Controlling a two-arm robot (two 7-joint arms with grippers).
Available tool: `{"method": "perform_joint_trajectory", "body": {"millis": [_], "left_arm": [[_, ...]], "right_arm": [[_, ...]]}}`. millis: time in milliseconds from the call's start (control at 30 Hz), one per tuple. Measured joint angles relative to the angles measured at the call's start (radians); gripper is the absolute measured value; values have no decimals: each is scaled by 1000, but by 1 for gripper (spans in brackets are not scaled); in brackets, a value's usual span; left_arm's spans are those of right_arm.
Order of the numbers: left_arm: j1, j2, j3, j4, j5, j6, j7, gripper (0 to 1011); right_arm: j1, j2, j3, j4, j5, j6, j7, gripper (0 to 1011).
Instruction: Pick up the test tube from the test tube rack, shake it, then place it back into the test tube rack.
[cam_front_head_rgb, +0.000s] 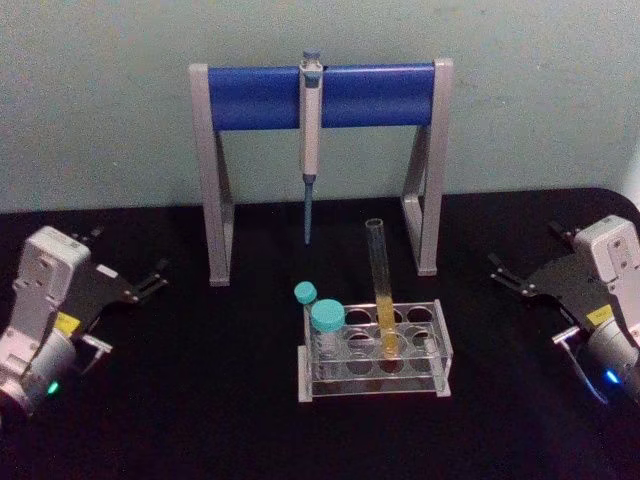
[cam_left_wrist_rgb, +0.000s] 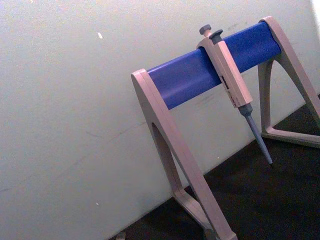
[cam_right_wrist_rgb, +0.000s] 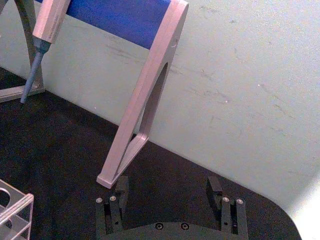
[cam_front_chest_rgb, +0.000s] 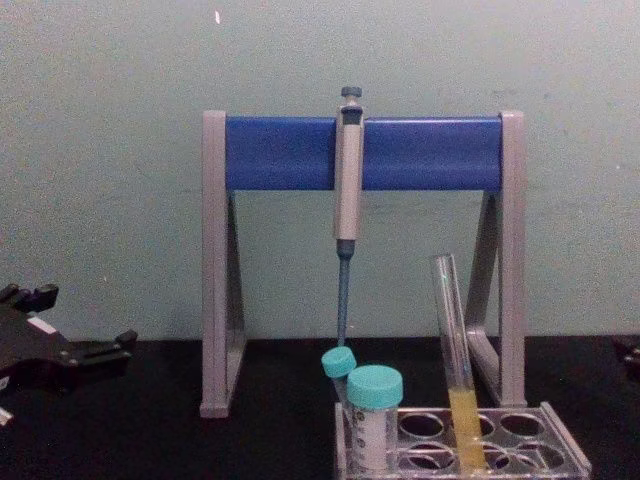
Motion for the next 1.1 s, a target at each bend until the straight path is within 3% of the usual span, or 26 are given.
{"method": "perform_joint_trajectory", "body": {"millis": [1100], "left_arm": [[0,0,0,0,0,0,0,1001]], "right_arm": [[0,0,0,0,0,0,0,1000]]}}
